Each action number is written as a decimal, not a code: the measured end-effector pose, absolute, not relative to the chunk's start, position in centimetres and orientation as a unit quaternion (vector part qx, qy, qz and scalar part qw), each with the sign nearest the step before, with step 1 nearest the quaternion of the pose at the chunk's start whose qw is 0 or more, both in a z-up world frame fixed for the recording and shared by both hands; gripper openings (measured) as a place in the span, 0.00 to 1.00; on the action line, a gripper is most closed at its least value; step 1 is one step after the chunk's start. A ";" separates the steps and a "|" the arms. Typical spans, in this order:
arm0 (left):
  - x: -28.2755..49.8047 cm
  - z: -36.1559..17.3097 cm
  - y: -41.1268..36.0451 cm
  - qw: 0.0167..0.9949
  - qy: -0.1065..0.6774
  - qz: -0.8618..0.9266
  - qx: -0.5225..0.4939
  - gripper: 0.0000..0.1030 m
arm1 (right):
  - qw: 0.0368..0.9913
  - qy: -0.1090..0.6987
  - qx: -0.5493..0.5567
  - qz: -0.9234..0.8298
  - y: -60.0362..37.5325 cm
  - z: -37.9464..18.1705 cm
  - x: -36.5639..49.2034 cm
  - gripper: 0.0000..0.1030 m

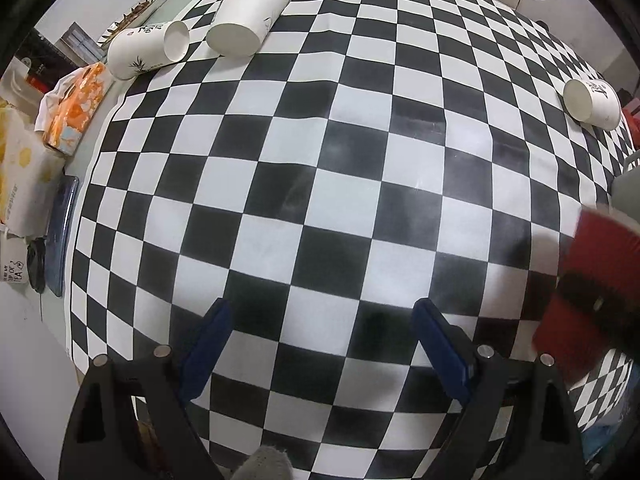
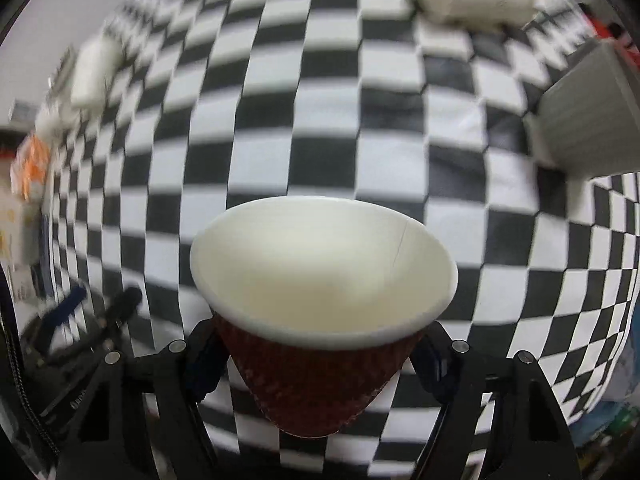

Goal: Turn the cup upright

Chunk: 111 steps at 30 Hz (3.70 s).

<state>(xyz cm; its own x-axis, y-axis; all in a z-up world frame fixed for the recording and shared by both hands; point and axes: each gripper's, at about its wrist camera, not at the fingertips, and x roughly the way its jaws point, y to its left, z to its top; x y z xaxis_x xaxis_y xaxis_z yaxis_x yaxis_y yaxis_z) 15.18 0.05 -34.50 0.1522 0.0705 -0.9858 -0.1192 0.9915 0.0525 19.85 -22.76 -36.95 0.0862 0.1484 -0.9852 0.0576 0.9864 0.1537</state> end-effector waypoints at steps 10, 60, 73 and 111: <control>18.9 -36.4 0.1 0.763 0.643 0.060 -0.028 0.88 | 0.881 0.470 0.053 -0.011 -21.9 -34.9 19.6 0.76; 7.2 -23.8 -1.6 0.832 0.553 -0.027 0.021 0.88 | 0.844 0.519 0.058 -0.122 -22.9 -27.6 3.8 0.86; -1.1 -8.6 -5.1 0.883 0.468 -0.025 0.008 0.88 | 0.862 0.493 0.026 -0.111 -25.7 -9.6 -1.7 0.86; -5.8 0.1 -5.1 0.910 0.415 -0.012 -0.009 0.89 | 0.900 0.429 0.015 -0.075 -25.8 5.1 -7.7 0.87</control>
<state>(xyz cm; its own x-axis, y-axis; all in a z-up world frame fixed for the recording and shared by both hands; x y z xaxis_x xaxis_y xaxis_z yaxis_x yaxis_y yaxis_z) -5.81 -5.12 0.11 0.6557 -0.0291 -0.7544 0.0148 0.9996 -0.0257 -7.71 -25.79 5.15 0.6210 -0.1217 -0.7743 0.1475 0.9884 -0.0370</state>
